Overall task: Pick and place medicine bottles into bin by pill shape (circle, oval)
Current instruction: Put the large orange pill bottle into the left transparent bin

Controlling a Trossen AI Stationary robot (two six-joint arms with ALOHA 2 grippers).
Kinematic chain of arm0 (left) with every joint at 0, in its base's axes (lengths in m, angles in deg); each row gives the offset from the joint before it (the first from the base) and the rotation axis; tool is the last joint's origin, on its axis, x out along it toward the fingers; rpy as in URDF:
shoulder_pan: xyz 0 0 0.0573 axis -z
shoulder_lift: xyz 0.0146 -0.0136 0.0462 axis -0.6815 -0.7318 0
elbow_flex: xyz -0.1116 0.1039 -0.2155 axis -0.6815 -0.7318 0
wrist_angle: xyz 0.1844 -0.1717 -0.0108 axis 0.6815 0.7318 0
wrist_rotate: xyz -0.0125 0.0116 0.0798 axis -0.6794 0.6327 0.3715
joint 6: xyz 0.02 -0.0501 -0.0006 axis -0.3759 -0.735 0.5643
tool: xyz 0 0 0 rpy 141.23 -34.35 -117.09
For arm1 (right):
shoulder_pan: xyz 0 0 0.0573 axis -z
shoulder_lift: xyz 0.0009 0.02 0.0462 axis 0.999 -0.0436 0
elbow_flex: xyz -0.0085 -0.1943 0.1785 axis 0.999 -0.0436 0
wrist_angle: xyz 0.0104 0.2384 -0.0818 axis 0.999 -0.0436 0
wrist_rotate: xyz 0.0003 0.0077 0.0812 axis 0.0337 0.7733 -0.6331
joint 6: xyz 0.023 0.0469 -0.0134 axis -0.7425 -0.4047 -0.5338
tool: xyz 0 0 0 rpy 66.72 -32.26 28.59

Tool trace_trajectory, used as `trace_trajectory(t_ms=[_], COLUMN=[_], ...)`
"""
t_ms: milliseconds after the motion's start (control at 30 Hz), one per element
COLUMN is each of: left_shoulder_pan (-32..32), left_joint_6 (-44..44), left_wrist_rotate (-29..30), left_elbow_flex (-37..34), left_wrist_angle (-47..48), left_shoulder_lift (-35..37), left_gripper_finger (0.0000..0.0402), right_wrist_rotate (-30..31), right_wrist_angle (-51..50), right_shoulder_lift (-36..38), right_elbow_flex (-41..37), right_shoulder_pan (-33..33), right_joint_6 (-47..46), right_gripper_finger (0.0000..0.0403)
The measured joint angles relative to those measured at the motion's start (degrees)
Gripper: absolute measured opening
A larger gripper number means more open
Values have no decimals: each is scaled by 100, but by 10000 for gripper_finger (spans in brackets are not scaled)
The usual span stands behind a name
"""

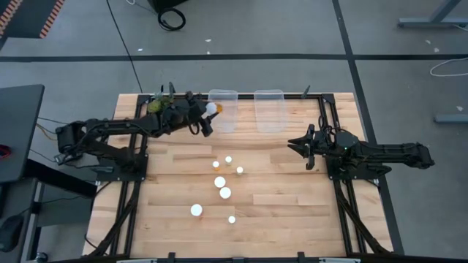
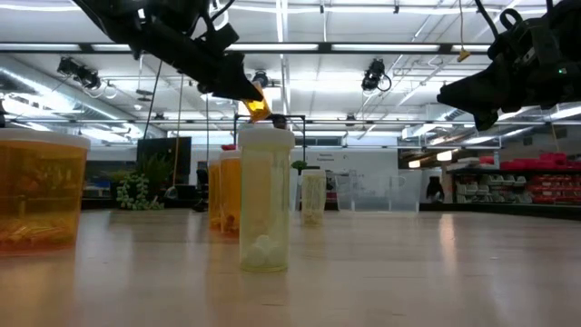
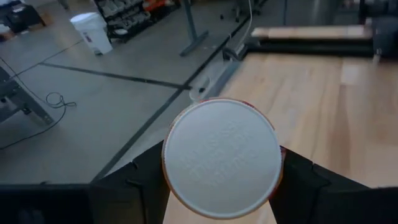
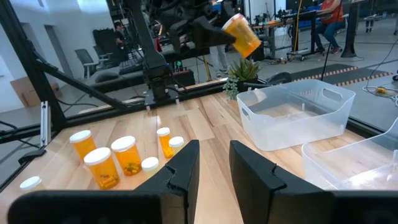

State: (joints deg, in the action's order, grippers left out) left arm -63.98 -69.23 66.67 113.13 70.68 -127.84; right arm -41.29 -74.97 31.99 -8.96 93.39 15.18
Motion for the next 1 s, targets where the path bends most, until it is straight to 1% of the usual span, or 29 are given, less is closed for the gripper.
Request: trace_trajectory(t_ms=[167, 333, 500, 600, 733, 1000], left_shoulder_pan=[-209, -369, -543, -692, -936, -1341], left_joint_6=[-6, 1, 116, 141, 138, 98], left_wrist_rotate=[-127, -197, -207, -256, -516, -861], left_elbow_flex=[0, 24, 461, 846, 1432, 2683], left_wrist_angle=[-449, -945, -938, -757, -342, 1034], left_shoulder_lift=[-141, -590, -1188, -1552, -2014, -2939], left_gripper_finger=[220, 220, 220, 222, 221, 223], right_wrist_rotate=[0, 0, 0, 0, 0, 0], right_wrist_angle=[1, 0, -11, -15, -28, -24], right_shoulder_lift=[-2, -2, -1, -2, -2, -2], right_elbow_flex=[0, 0, -1, 0, 0, -2], right_shoulder_pan=[0, -1, -1, -1, 0, 0], right_joint_6=[0, 0, 1, 0, 0, 0], right_gripper_finger=[95, 95, 95, 95, 95, 95])
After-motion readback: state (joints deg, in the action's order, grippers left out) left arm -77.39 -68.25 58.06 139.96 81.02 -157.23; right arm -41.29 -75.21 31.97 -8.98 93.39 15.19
